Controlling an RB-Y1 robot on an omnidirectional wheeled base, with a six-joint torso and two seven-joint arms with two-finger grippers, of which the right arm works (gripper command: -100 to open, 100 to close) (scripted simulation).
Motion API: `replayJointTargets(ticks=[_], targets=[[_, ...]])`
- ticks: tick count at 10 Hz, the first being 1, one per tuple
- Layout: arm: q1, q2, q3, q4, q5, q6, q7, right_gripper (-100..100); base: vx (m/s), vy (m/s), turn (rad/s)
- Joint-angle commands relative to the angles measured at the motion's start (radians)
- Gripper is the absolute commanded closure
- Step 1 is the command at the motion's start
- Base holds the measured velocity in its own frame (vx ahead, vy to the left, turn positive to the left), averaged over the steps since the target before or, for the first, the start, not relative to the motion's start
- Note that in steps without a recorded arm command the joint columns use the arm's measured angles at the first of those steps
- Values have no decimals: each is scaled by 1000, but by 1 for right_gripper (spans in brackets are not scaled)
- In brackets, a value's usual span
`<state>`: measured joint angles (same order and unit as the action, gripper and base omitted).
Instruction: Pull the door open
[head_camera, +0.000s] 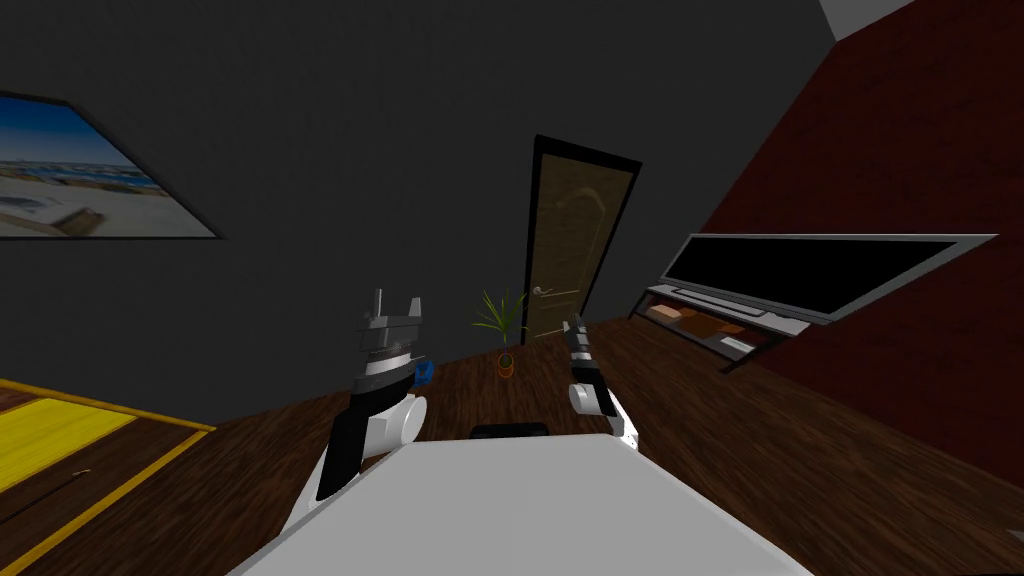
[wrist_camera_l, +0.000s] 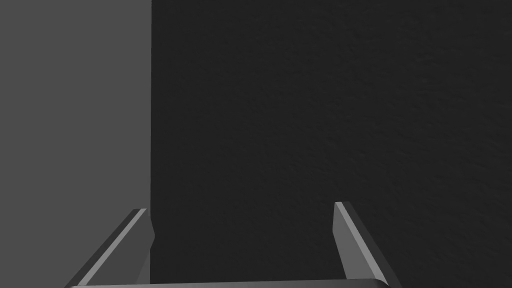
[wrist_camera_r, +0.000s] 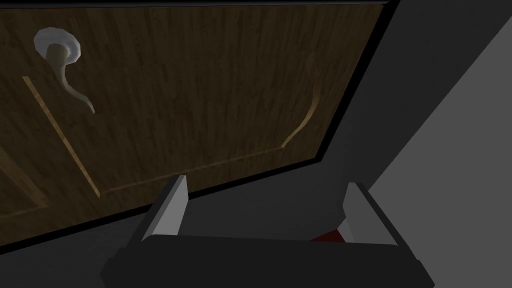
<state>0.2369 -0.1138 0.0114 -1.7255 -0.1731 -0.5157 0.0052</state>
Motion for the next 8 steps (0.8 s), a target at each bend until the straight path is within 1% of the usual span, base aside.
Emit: replayJointTargets(ticks=[1,2,3,5,6,8], targets=[[-19,-7,3,50,-11,-10,8,-100,84,-82,117],[-19,-7,3,50,-11,-10,8,-100,61,-53,36],[-32,-12,4,78,-18,-14,12,-100,46,-43,75],[-57,-21,6,131,-32,-22,21,-100,70,-69,140],[-57,-21,6,137,-32,-22,21,-100,50,-49,38],[-83,-31,8,195,-46,-30,30,-100,46,-63,93]])
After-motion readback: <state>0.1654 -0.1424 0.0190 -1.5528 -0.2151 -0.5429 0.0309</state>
